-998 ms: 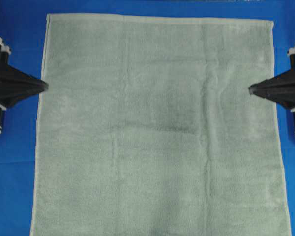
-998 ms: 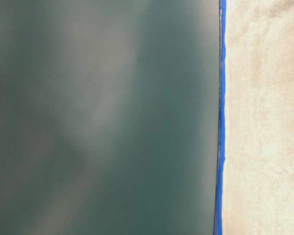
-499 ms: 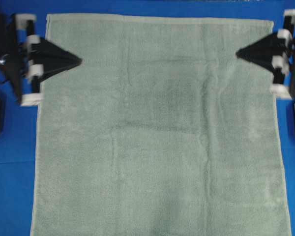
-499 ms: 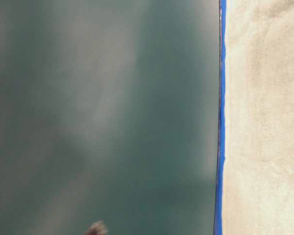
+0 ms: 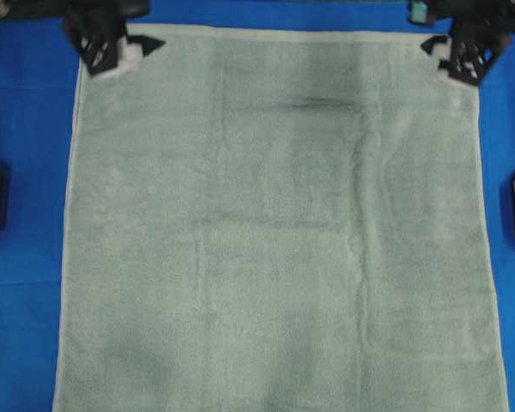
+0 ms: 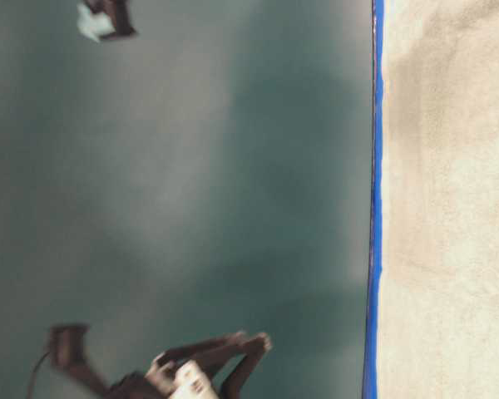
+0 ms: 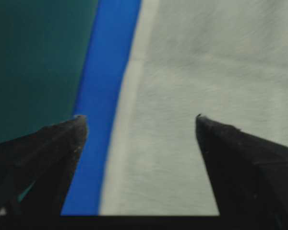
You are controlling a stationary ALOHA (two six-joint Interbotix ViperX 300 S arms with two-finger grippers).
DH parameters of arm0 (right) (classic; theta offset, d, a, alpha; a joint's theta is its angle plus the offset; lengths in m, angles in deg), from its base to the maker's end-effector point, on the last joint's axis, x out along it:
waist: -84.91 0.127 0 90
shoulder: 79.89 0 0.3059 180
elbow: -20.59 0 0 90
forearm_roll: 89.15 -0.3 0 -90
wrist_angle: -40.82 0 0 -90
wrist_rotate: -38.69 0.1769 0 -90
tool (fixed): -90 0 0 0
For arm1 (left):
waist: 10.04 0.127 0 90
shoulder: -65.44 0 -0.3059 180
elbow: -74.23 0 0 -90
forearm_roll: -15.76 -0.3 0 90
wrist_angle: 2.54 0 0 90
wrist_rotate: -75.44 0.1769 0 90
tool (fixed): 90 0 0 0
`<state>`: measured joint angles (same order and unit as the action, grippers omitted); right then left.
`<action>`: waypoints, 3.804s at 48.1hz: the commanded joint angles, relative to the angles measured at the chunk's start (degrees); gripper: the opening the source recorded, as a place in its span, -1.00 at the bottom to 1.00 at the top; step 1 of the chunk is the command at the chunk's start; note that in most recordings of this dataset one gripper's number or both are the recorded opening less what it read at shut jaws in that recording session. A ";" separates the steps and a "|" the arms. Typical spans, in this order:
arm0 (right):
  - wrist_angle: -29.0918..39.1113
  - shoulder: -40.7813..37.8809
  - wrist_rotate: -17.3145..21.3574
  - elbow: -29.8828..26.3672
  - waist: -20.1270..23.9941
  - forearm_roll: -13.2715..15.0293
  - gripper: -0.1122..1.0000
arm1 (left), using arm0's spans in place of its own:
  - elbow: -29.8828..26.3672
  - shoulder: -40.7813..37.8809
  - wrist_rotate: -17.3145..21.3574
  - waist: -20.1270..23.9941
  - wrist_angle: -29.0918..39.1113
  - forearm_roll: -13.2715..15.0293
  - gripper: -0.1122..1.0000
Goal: Fold a bath towel.
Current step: 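Move both grippers to the far towel corners and pinch them, then lift the far edge with both grippers and fold it toward the near edge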
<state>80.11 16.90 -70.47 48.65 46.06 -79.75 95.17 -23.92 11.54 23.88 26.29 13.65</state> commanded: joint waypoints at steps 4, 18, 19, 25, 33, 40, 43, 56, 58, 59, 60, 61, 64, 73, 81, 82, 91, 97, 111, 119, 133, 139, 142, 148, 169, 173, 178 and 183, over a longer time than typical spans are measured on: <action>0.00 -6.94 -10.20 -3.60 -6.24 -9.05 0.25 | -4.04 -6.68 2.99 3.87 0.26 0.00 0.77; -7.21 -19.42 -22.50 -4.31 -15.82 -17.58 0.25 | -4.48 -18.90 7.29 9.32 -6.86 0.00 0.77; -7.82 -20.13 -22.59 -4.31 -16.08 -17.49 0.25 | -4.57 -19.51 7.56 9.58 -7.21 0.09 0.77; -10.02 -23.47 -22.68 -4.48 -16.87 -17.14 0.25 | -4.57 -22.85 8.88 10.46 -7.91 0.09 0.77; -10.37 -26.28 -22.68 -4.57 -16.87 -17.14 0.24 | -3.60 -27.07 9.05 10.02 -7.91 0.09 0.75; -9.84 -27.95 -22.50 -4.48 -16.87 -17.14 0.24 | -3.69 -28.30 8.88 10.11 -8.00 0.09 0.68; -9.40 -27.95 -22.32 -4.39 -16.87 -17.14 0.23 | -3.78 -28.21 8.70 10.11 -7.73 0.09 0.58; -3.78 -27.95 -21.97 -4.83 -16.44 -17.75 -0.71 | -3.52 -28.13 8.79 9.32 -3.08 0.09 -0.66; -3.87 -28.04 -21.88 -4.83 -16.26 -17.93 -0.72 | -3.52 -28.04 8.79 9.32 -2.72 0.09 -0.72; -3.87 -28.04 -21.88 -4.83 -16.26 -18.11 -0.72 | -3.52 -28.04 8.79 9.32 -2.55 0.09 -0.72; -3.87 -27.95 -21.80 -4.83 -16.17 -18.11 -0.72 | -3.60 -28.04 8.79 9.32 -2.37 0.09 -0.72; -3.87 -27.95 -21.80 -4.83 -16.17 -18.19 -0.72 | -3.60 -27.95 8.79 9.32 -2.37 0.09 -0.72; -3.87 -27.77 -21.71 -4.92 -16.00 -18.46 -0.71 | -3.78 -27.69 8.88 9.32 -1.76 0.09 -0.72; -3.60 -23.91 -21.09 -5.19 -16.00 -18.54 -0.72 | -5.80 -23.64 8.96 9.58 4.13 0.09 -0.72; -2.20 -17.49 -19.16 -5.54 -16.00 -18.37 -0.72 | -7.73 -17.67 8.88 9.58 8.35 0.09 -0.72; -1.93 -16.70 -18.98 -5.63 -16.00 -18.37 -0.72 | -8.17 -16.52 8.88 9.58 9.14 0.09 -0.72; 1.23 -12.66 -18.63 -5.10 -16.00 -18.28 -0.72 | -9.32 -12.92 8.70 10.02 12.74 0.00 -0.72; 1.32 -12.30 -17.31 -4.22 -15.47 -18.28 -0.72 | -7.91 -12.48 8.09 9.67 12.74 0.09 -0.72; 8.44 -4.13 -6.24 4.04 -5.45 -18.19 -0.72 | 2.55 -6.50 1.93 -1.05 15.29 0.35 -0.72; 5.36 6.33 8.96 13.80 11.25 -18.46 -0.72 | 10.63 -1.67 -10.72 -14.06 13.71 0.97 -0.72; -0.26 15.56 47.90 20.92 45.79 -16.00 -0.72 | 15.91 0.70 -41.66 -44.21 1.23 0.79 -0.72; -2.29 12.66 62.84 20.21 60.56 -13.62 -0.72 | 14.68 -0.70 -50.01 -52.29 -1.14 0.70 -0.72; -4.13 10.46 68.82 19.25 66.53 -12.92 -0.72 | 13.18 -2.02 -53.79 -56.34 -1.93 0.62 -0.72; -7.91 4.31 78.40 16.26 76.64 -10.81 -0.72 | 9.49 -5.19 -57.66 -62.67 -2.64 0.44 -0.72; -8.88 -11.95 91.76 3.16 91.14 -8.61 -0.72 | -2.11 -16.17 -63.72 -74.62 -2.72 0.35 -0.72; -8.70 -13.71 93.43 2.11 91.93 -8.53 -0.72 | -2.46 -16.96 -64.42 -75.23 -2.72 0.26 -0.72; -8.96 -15.12 94.48 2.02 92.02 -8.44 -0.72 | -2.72 -17.93 -64.51 -75.32 -2.90 0.00 -0.72; -9.67 -15.38 94.48 1.93 92.02 -8.26 -0.72 | -2.81 -18.54 -64.42 -75.41 -4.13 -0.18 -0.72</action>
<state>71.14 0.90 23.93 51.64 137.38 -88.19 93.50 -43.08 -53.06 -50.74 23.13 13.65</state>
